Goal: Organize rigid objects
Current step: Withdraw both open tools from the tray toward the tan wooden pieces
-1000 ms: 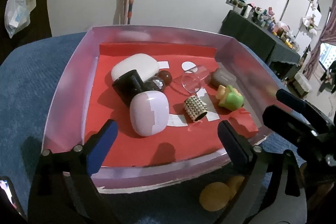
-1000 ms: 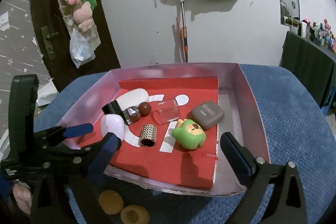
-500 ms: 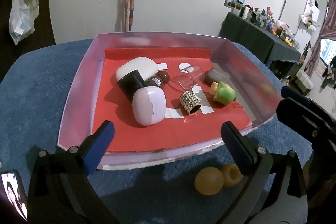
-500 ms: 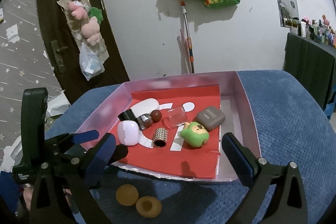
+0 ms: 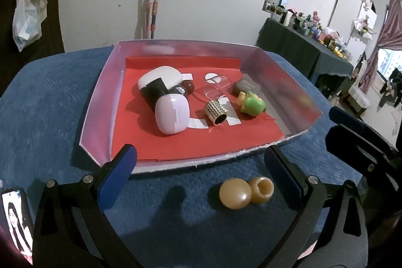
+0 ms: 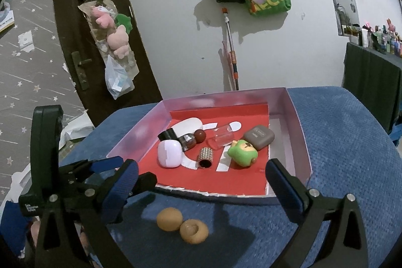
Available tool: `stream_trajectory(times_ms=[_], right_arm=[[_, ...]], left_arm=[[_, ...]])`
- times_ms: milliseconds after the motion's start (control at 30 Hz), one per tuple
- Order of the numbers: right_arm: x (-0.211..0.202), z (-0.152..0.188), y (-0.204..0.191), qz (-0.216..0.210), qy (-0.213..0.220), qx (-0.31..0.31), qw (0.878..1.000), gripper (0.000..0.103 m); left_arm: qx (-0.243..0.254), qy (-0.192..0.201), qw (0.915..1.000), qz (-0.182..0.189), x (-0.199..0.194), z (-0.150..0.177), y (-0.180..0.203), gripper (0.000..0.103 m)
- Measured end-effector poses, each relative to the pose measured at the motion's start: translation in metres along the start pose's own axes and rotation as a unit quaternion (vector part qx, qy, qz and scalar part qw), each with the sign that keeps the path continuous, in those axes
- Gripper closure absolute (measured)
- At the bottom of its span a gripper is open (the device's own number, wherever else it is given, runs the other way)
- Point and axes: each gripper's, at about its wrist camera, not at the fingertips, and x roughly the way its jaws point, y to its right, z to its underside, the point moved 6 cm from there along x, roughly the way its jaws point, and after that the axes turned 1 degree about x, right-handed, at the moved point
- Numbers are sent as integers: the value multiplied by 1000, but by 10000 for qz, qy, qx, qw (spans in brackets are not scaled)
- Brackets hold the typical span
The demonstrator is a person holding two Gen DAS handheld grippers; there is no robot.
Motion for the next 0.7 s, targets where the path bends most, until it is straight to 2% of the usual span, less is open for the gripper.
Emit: stream_trajectory(times_ms=[700], right_arm=[[-23,26,-11,-117,63,124,9998,0]], left_arm=[[-26,-81,10000,13,-15,32,-1,0]])
